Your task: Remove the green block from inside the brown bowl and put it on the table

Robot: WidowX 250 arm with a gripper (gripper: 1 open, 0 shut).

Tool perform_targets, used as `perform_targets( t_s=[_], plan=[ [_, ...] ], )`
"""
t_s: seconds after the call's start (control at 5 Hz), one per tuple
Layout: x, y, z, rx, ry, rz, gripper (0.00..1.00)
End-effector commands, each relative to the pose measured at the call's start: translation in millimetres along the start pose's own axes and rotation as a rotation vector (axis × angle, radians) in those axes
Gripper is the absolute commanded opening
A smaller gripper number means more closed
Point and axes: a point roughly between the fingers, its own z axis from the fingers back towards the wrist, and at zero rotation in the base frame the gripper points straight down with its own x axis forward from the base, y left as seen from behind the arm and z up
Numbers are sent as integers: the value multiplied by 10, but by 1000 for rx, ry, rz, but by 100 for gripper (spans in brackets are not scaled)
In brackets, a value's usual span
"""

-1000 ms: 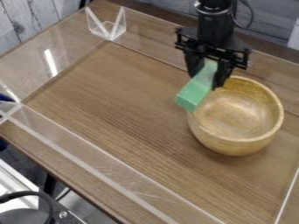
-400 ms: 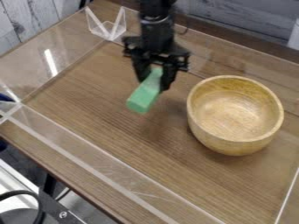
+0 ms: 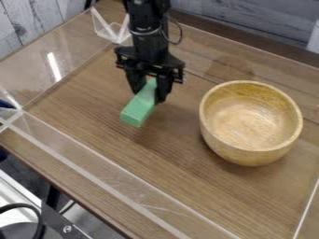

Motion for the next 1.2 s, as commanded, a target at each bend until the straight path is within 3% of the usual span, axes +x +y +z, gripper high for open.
perform_targets(
  t_s=[0.0, 0.2, 0.6, 0.8, 1.0],
  plan=[
    [126, 25, 106, 26, -41, 5, 0],
    [142, 44, 144, 40, -37, 24, 0],
    [296, 28, 76, 2, -9, 29, 0],
    [285, 4, -14, -14, -12, 20, 0],
    [259, 4, -27, -25, 11, 2, 0]
  ],
)
